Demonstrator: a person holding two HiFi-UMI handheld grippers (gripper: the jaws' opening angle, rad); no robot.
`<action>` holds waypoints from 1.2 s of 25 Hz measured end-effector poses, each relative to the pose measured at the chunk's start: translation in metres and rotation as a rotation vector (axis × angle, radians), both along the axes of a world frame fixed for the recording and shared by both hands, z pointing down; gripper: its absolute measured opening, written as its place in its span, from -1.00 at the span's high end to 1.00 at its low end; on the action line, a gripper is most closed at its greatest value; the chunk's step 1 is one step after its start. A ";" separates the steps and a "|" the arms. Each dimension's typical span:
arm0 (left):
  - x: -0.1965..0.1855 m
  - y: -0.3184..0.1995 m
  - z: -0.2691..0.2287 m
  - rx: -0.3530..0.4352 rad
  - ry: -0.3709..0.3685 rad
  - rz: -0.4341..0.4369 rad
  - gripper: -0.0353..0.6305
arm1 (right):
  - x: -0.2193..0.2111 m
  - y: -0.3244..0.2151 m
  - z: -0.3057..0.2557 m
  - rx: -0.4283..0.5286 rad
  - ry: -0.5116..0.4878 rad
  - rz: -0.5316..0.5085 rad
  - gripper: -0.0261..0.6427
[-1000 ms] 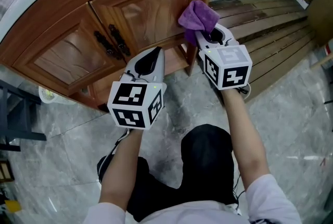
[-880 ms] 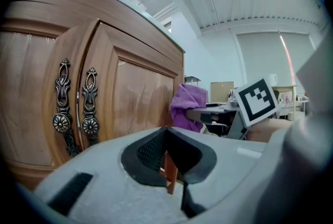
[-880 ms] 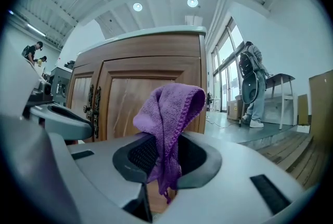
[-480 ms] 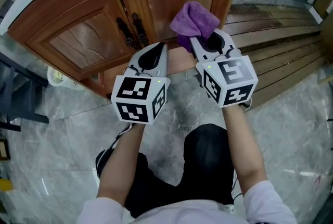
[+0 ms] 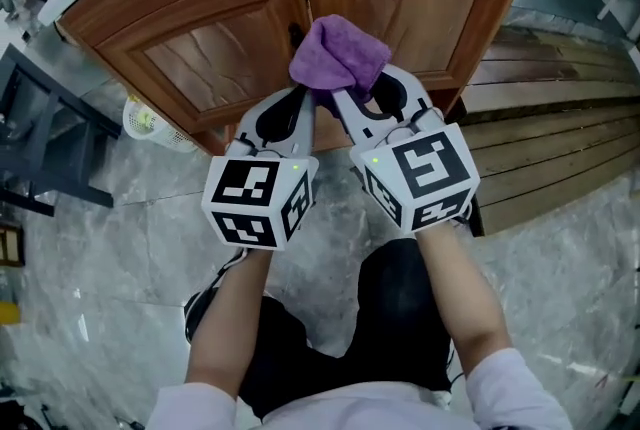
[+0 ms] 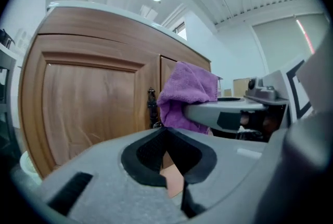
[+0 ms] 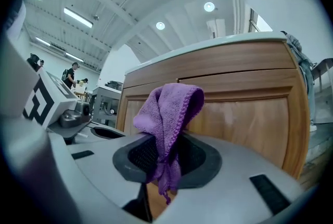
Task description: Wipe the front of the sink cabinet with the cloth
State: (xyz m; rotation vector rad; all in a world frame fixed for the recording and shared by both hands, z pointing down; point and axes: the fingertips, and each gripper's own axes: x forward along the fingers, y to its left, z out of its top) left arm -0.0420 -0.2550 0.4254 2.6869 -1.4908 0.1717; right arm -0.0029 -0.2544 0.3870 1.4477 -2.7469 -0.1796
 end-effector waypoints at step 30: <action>-0.219 0.047 0.034 -0.058 -0.028 -0.361 0.88 | -0.261 -0.006 0.088 -0.101 -0.051 -0.314 0.69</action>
